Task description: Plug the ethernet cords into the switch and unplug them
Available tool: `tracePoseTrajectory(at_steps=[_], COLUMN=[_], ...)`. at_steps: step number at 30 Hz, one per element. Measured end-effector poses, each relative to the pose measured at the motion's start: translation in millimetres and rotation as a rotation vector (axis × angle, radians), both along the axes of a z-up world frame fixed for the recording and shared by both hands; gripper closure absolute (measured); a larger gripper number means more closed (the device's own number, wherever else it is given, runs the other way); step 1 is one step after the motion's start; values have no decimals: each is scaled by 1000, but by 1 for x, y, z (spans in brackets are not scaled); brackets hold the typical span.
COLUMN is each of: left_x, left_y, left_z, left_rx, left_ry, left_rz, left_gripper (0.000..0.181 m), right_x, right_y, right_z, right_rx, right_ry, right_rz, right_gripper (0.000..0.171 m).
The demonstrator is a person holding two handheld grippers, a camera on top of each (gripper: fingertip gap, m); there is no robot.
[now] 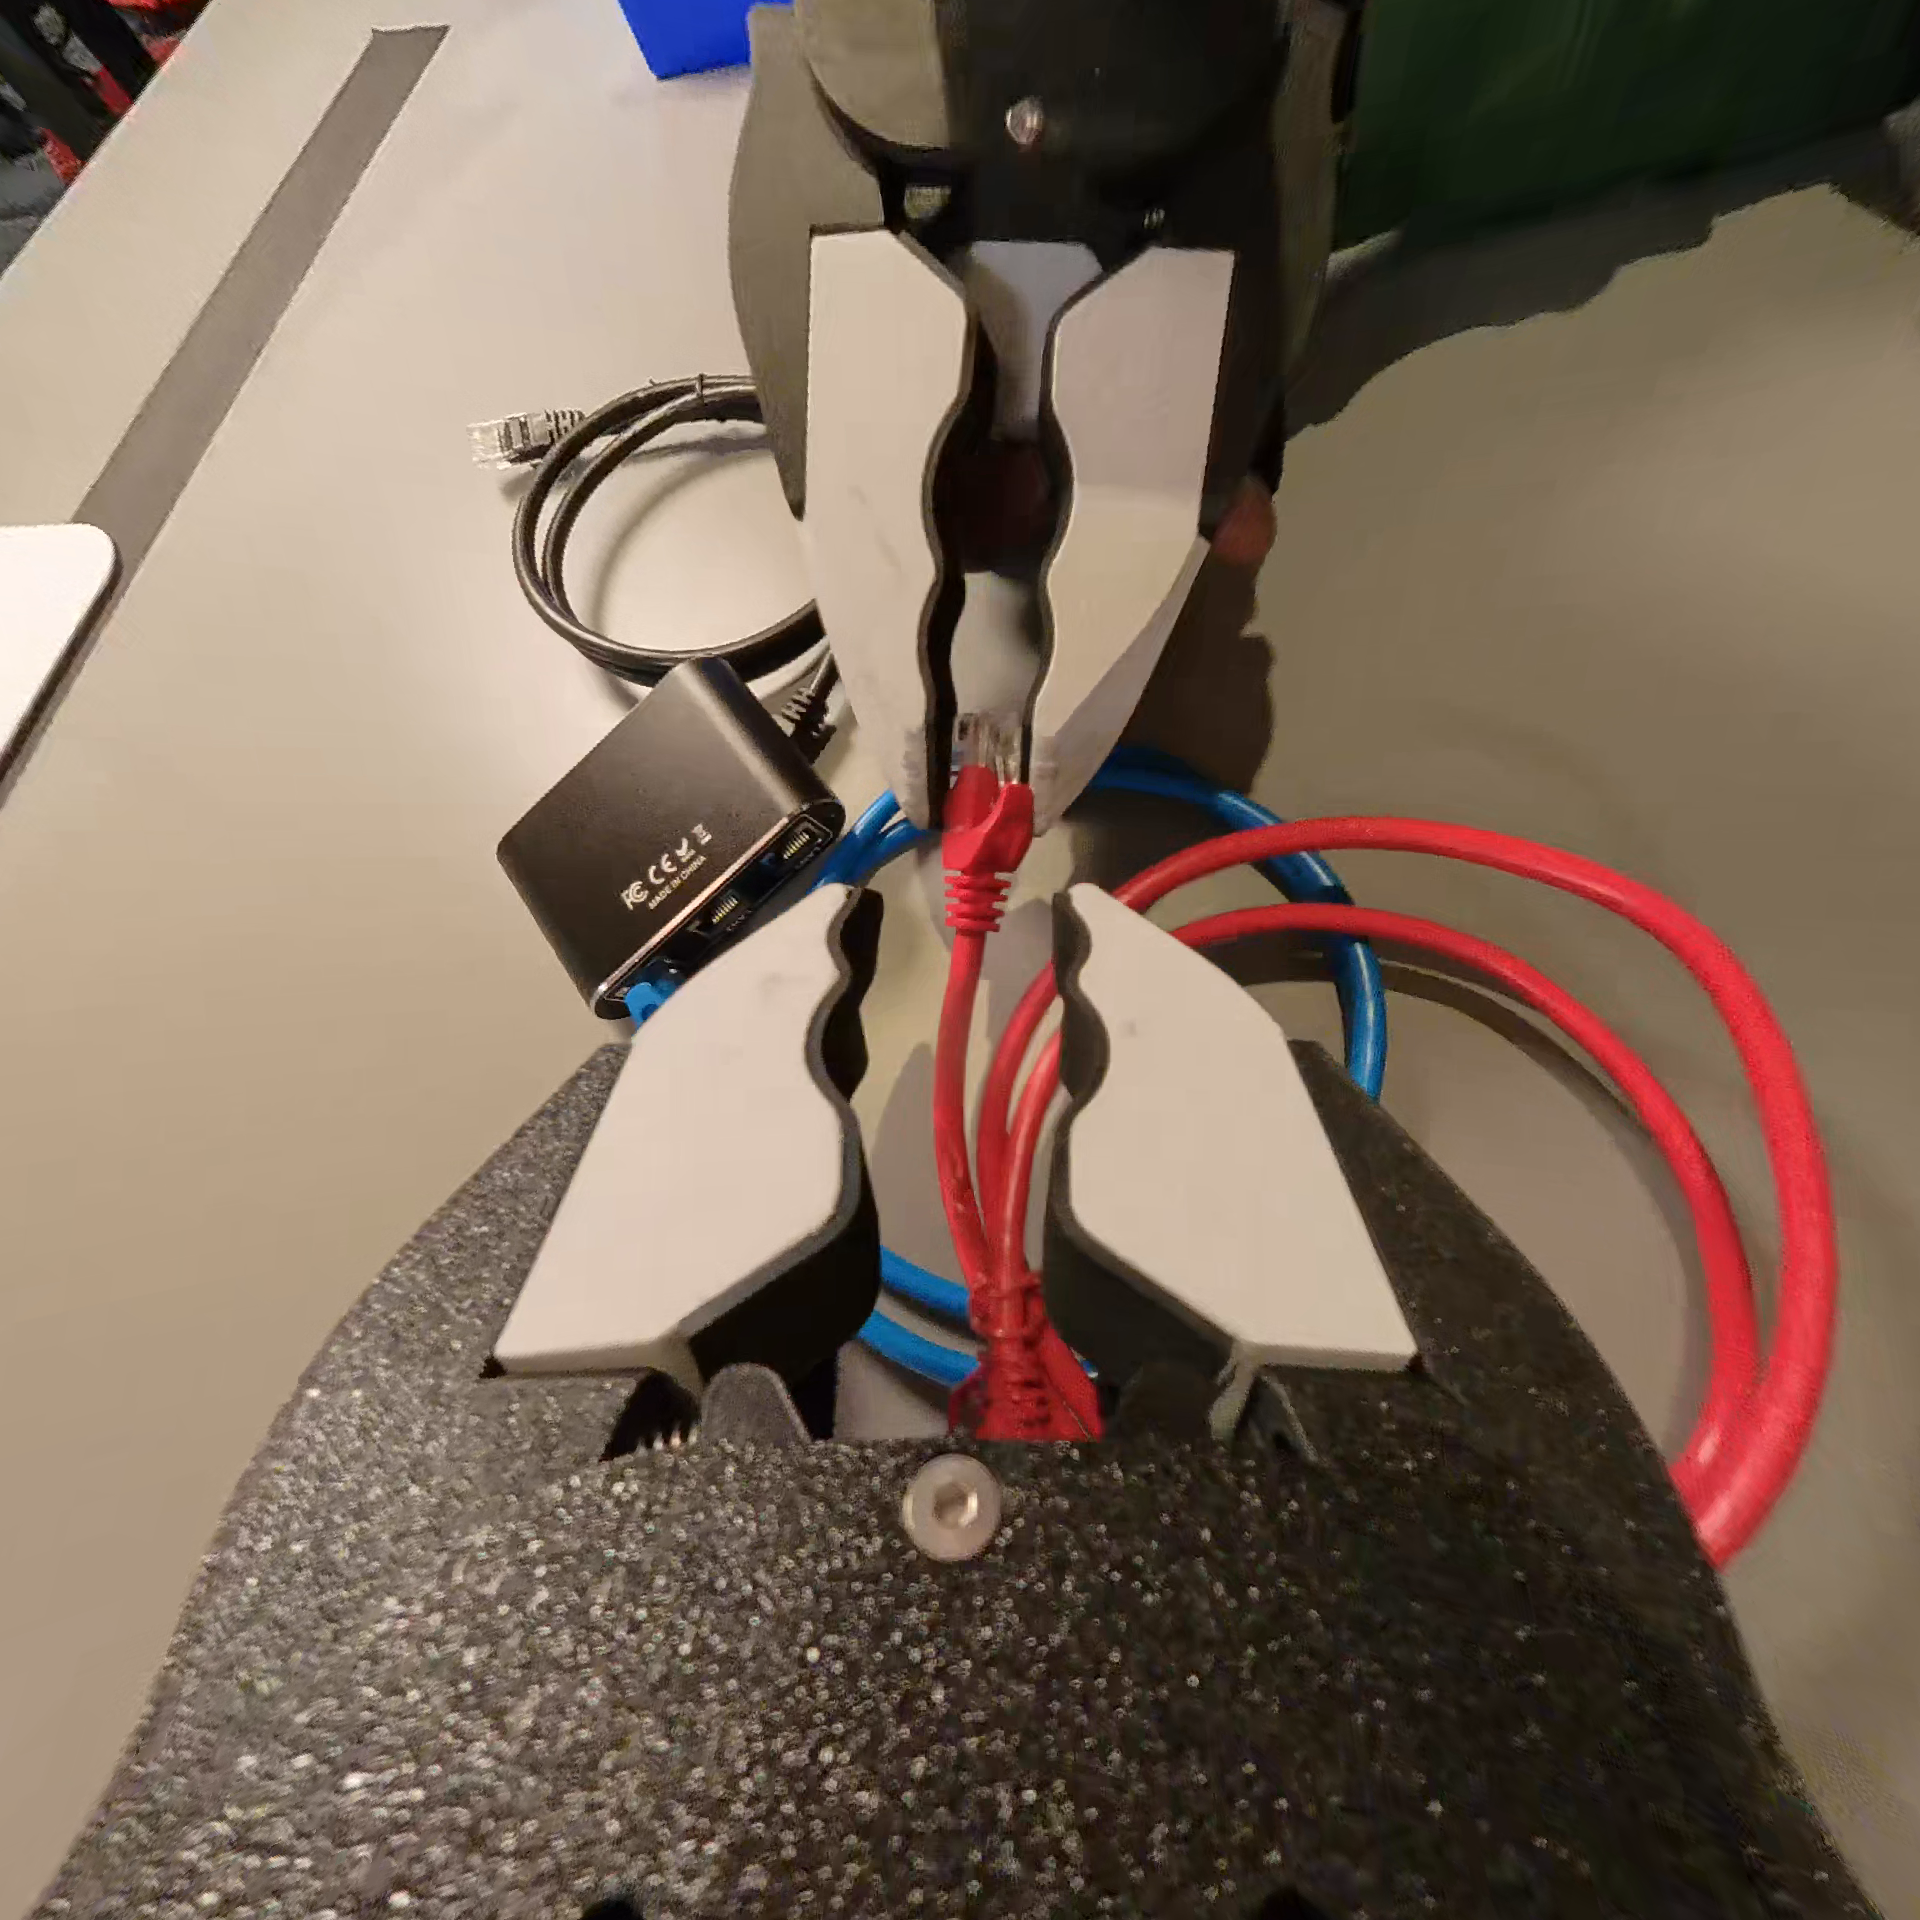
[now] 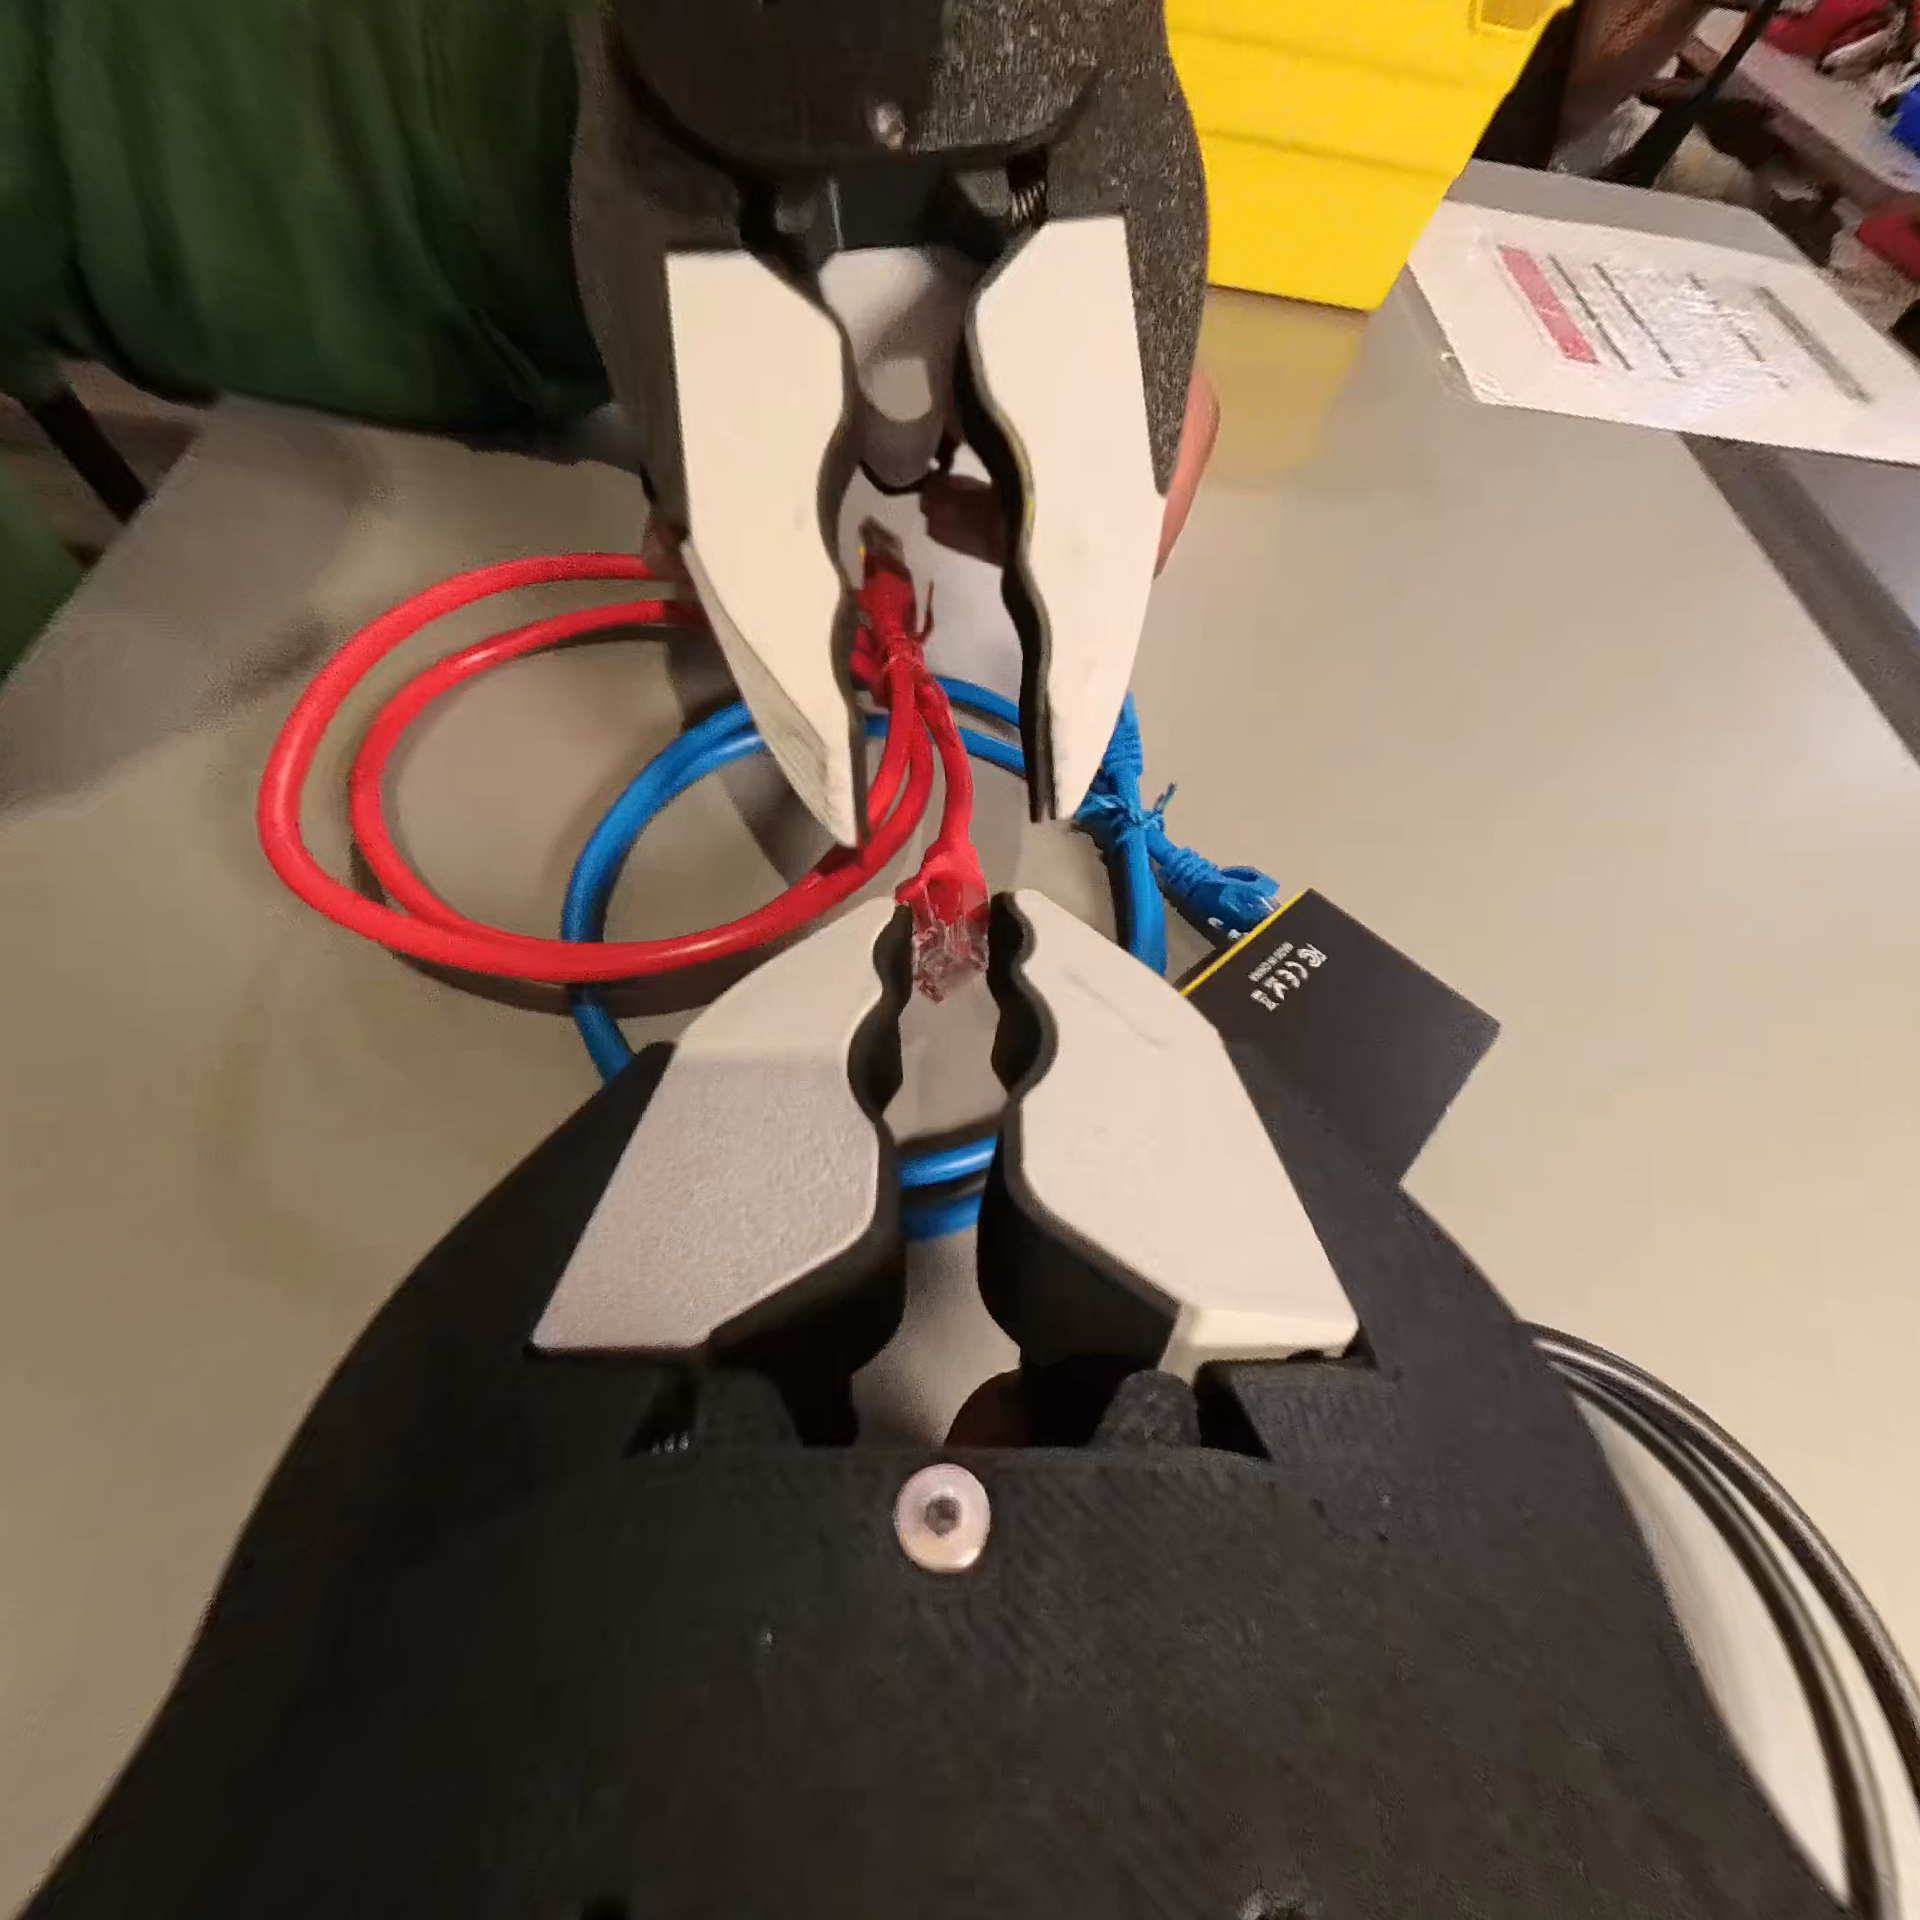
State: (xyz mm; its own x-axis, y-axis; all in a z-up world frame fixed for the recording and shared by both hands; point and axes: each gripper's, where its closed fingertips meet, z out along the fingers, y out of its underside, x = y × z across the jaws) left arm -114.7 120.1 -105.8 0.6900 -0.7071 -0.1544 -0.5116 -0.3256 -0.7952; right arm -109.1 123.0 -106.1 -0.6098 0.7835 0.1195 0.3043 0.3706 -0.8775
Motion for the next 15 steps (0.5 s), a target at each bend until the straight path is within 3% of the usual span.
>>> tracePoseTrajectory(at_steps=[7,15], left_x=[1,1], left_y=[3,3], left_z=[-2,-7], left_rx=[-8,105], left_ry=[-36,196], left_rz=[9,-37], left_gripper=[153,160], right_x=[-2,-8], right_y=[-5,-3], right_z=[2,1], right_rx=[-166,-417], right_ry=[-116,-270], right_rz=[-33,-140], right_gripper=[157,157])
